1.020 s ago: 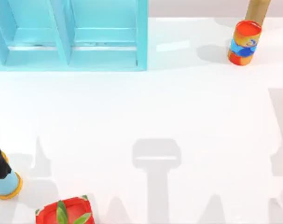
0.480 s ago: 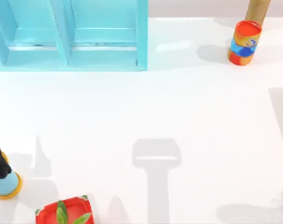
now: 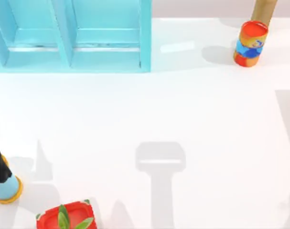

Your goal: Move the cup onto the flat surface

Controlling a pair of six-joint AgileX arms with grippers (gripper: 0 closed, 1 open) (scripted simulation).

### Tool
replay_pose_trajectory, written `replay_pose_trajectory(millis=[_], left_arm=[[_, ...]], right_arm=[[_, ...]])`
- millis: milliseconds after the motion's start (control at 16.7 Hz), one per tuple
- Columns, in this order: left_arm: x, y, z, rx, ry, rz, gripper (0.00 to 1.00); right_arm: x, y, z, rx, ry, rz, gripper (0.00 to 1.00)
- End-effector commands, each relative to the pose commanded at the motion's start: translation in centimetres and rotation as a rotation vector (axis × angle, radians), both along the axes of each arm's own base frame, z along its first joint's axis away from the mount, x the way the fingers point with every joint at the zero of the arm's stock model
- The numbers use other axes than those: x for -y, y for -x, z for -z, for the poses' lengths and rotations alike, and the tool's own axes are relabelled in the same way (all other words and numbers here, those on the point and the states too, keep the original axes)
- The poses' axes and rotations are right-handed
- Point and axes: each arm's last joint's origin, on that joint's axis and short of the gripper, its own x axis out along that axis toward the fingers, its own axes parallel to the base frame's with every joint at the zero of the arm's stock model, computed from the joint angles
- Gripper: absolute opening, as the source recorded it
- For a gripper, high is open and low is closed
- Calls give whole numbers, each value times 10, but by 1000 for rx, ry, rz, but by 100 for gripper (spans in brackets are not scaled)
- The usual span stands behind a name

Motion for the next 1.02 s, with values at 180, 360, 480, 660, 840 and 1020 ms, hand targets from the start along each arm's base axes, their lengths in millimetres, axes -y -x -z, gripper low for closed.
replay_pose_trajectory(millis=[180, 360, 480, 660, 840, 1020], left_arm=[[0, 0, 0, 0, 0, 0, 100], [0, 0, 0, 0, 0, 0, 100], [0, 0, 0, 0, 0, 0, 100], [0, 0, 0, 0, 0, 0, 100], [0, 0, 0, 0, 0, 0, 100], [0, 0, 0, 0, 0, 0, 100]], right_arm=[[9, -2, -1, -34, -28, -1, 100], [9, -2, -1, -34, -28, -1, 100], [8, -2, 0, -31, -26, -3, 100], [8, 0, 14, -33, -28, 0, 100], [9, 1, 37, -33, -28, -1, 100], [10, -2, 67, -33, -28, -1, 100]])
